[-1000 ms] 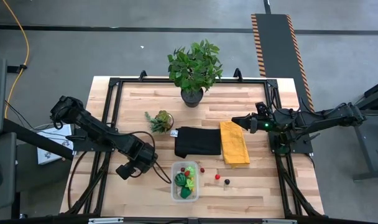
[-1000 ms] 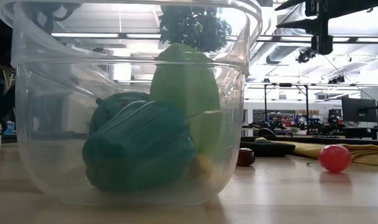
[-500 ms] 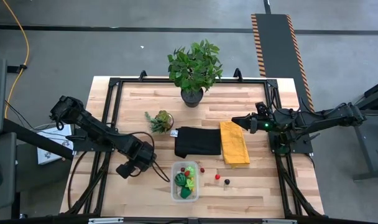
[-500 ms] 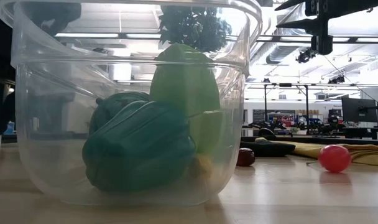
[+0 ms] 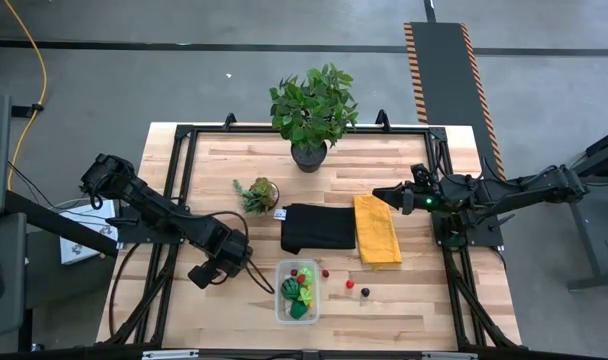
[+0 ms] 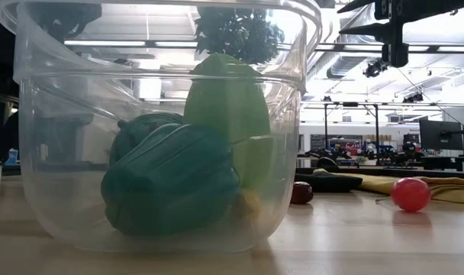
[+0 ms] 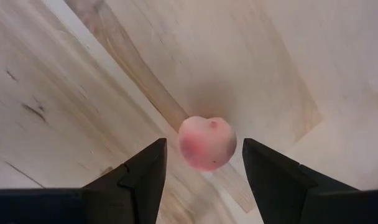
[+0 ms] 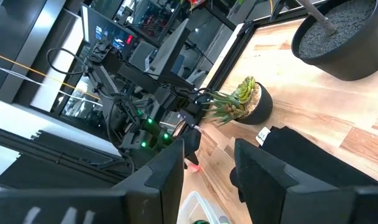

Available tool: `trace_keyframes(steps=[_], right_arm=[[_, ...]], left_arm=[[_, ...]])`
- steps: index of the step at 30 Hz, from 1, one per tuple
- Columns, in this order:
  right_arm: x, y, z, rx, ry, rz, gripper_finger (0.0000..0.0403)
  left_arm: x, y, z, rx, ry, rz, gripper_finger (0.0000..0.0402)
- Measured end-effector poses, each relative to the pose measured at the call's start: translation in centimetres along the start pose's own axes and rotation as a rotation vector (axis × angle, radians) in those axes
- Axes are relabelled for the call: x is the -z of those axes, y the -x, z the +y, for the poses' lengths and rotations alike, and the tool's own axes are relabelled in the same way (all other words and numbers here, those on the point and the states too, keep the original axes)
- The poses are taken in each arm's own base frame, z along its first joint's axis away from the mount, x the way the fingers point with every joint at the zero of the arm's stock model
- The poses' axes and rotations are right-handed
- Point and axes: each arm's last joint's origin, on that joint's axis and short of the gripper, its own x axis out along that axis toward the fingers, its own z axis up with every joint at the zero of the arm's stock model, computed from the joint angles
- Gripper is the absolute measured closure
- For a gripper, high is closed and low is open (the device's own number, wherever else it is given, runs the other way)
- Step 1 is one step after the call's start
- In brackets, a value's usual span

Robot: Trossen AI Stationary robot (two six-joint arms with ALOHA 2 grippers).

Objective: Pick and placing Produce into tupperware
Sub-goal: Put the peach into the bin

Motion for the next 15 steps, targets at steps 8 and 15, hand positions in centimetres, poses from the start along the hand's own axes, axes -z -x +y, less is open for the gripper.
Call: trace_keyframes(steps=[8, 15], right_arm=[[0.00, 0.00, 0.00, 0.000, 0.000, 0.000, 0.0269], [0.00, 0.00, 0.00, 0.000, 0.006, 0.000, 0.0269]], left_arm=[[-0.27, 0.00, 0.01, 0.010, -0.008, -0.030, 0.0207], [-0.27, 0.00, 0.00, 0.013, -0.013, -0.030, 0.0208]])
